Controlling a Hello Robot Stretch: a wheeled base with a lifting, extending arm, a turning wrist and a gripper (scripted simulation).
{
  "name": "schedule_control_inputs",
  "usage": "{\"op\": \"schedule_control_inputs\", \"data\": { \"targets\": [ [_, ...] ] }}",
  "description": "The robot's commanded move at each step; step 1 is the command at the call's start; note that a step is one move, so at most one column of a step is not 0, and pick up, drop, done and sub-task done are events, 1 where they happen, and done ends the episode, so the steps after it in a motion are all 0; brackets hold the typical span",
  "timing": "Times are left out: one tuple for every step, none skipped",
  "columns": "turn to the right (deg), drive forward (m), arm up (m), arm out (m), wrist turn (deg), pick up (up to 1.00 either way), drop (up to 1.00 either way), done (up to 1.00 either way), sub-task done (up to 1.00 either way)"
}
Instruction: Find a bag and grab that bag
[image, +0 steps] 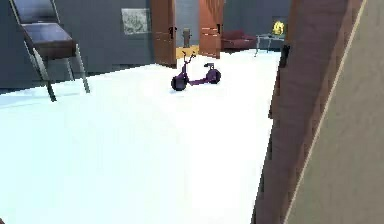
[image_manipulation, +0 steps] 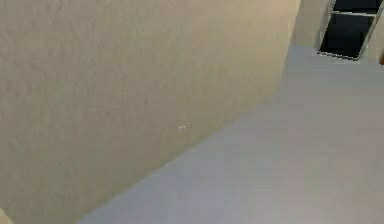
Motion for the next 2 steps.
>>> {"op": "schedule_control_inputs", "data": {
  "targets": [
    [45.0,0.0,0.0,0.0,0.0,0.0,0.0,0.0,0.0],
    [45.0,0.0,0.0,0.0,0.0,0.0,0.0,0.0,0.0]
  ]
}}
